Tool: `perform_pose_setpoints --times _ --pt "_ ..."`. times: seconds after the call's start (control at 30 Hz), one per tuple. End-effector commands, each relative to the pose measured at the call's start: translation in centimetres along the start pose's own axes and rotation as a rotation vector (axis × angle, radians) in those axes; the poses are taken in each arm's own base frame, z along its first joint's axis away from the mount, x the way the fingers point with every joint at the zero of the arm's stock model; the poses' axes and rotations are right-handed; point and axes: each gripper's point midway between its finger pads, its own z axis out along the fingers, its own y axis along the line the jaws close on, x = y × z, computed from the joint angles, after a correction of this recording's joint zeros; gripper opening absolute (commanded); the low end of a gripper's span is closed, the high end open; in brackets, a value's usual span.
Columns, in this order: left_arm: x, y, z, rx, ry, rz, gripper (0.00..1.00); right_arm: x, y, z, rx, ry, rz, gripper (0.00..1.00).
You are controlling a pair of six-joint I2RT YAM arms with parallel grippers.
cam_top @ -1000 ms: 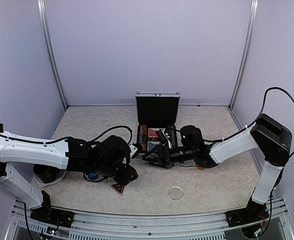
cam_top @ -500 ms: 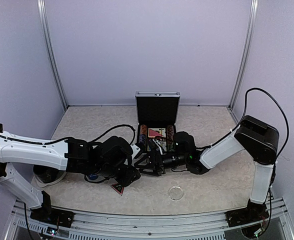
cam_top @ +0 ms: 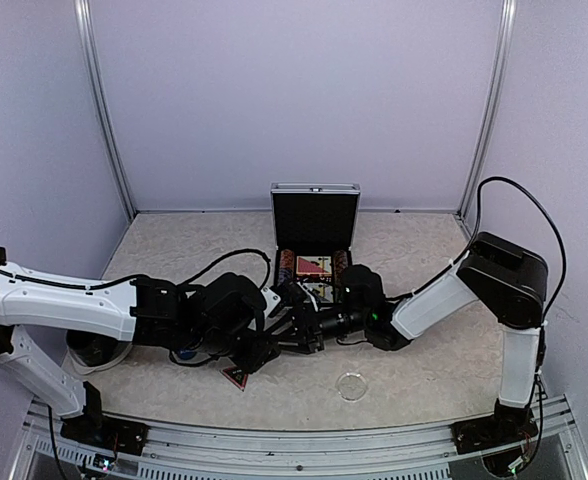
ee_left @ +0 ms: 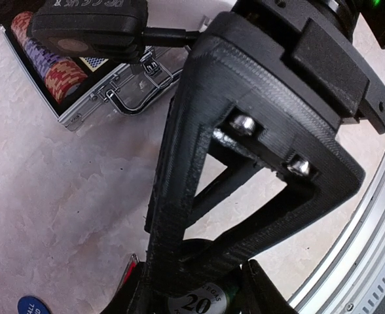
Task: Pack up texas hold em set
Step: Pass from the left arm to the right
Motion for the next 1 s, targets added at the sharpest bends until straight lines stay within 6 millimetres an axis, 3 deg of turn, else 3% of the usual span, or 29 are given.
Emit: perform_pose_setpoints --times 0.0,0.1,0.27,0.43,0.6,0.7,0.73,0.97 --pt "-0.7 -0.4 0.0 -0.006 -0.019 0.017 0.26 0.8 0.0 1.0 -0.019 0.052 -0.008 0.47" --pt "-0.6 -0.3 0.2 -0.015 -0.016 0.019 0.27 1.3 0.1 1.4 -0.026 0.082 -0.012 0.34" --pt "-0.4 -0.2 0.4 -0.021 -0.013 0.019 0.27 1.7 0.3 1.6 -0.036 0.108 -0.021 0.01" --pt "-0.2 -0.1 0.7 -0.027 -0.005 0.022 0.33 1.6 0.8 1.5 -0.039 0.113 -0.042 0.00" --pt "-0.3 0.1 0.5 -0.036 -0.008 0.019 0.65 0.7 1.3 0.8 -0.014 0.077 -0.079 0.00" --pt "-0.3 0.3 0.2 -0.038 -0.019 0.009 0.95 -0.6 1.4 -0.3 0.033 0.034 -0.115 0.00" --pt "-0.4 0.3 0.0 -0.037 -0.028 0.003 0.99 -1.1 1.4 -0.8 0.054 0.016 -0.134 0.00" --pt "-0.3 1.2 -1.0 -0.041 -0.059 -0.039 0.99 -5.1 0.5 -5.4 0.310 -0.100 -0.295 0.00"
